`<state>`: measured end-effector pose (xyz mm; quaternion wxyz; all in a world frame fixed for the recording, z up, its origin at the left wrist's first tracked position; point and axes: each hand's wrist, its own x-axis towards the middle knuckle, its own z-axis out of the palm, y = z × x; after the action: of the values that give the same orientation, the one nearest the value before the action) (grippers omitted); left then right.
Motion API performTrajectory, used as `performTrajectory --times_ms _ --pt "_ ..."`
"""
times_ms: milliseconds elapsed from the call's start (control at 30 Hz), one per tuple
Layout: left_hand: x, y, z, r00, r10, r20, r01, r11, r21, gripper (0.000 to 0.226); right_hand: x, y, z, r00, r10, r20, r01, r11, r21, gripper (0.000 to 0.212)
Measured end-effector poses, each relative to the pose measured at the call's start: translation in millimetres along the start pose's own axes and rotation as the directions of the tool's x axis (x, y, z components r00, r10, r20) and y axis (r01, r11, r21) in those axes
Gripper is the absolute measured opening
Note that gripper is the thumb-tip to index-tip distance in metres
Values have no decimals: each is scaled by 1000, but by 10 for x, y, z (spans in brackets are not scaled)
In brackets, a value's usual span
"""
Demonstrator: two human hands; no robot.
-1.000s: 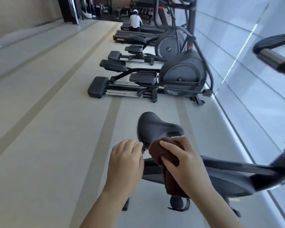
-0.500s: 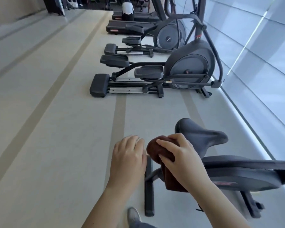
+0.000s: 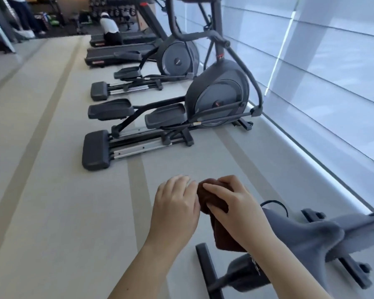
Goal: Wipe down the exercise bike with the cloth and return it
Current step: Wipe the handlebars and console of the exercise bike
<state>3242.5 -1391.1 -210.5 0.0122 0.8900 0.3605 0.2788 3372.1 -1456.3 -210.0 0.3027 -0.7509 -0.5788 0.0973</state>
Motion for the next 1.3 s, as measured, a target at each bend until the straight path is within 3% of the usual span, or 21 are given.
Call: performTrajectory --times_ms 300,600,900,1100,1300 --pt "1095 -833 556 982 180 55 -171 976 -136 25 1040 114 224 964 221 -148 -237 966 -104 34" --pt "2492 -1577 1023 896 439 70 -406 872 -272 26 2305 31 435 828 441 -346 -506 853 -125 34" --pt "3562 -1113 1629 746 665 -22 -588 644 -490 28 2701 550 43 571 559 -601 -723 689 -46 35" --pt "4226 -207 2112 614 781 -119 -684 450 -574 26 2847 1266 -417 405 550 -730 -785 619 32 38" --pt "4780 882 2415 452 855 -256 -763 222 -607 25 2771 1874 -1079 158 485 -860 -840 524 142 40"
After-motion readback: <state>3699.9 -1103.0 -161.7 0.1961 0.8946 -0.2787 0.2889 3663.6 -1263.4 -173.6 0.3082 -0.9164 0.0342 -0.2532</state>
